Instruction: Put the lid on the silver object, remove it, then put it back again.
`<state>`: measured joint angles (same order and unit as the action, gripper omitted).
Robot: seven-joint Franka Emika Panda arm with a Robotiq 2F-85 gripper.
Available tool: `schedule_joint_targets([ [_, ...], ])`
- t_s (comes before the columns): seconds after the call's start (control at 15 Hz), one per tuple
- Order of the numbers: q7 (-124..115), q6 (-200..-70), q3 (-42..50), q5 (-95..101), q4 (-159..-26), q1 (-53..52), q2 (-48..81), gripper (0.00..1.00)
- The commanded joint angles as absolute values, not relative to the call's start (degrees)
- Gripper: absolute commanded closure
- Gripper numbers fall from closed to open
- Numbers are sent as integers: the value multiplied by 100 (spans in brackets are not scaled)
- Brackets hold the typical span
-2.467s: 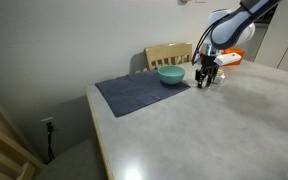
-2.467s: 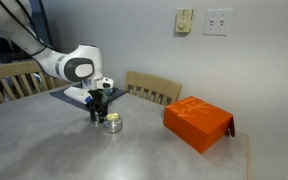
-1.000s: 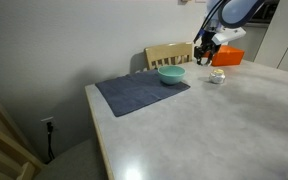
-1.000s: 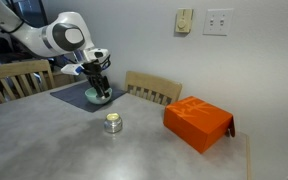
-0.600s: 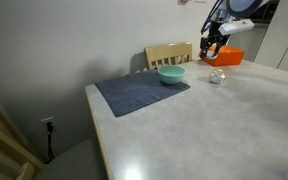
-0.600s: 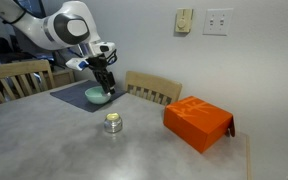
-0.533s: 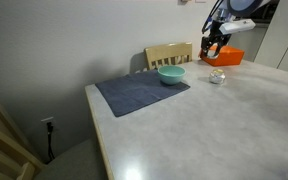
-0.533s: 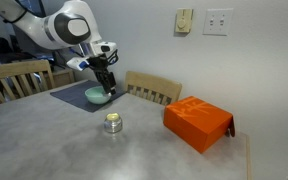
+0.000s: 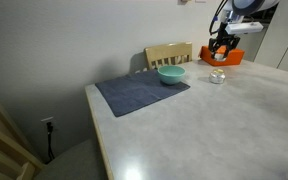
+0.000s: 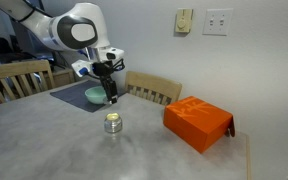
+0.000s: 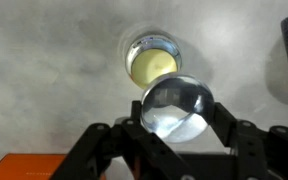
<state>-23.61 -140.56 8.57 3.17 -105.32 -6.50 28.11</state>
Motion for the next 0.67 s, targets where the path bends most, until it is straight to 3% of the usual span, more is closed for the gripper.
schedule_joint_targets([
  [0.0,-2353,-13922,736,146,-10644,-482,2849,56],
  [0.6,-2223,-13789,689,39,-10546,-389,3139,56],
])
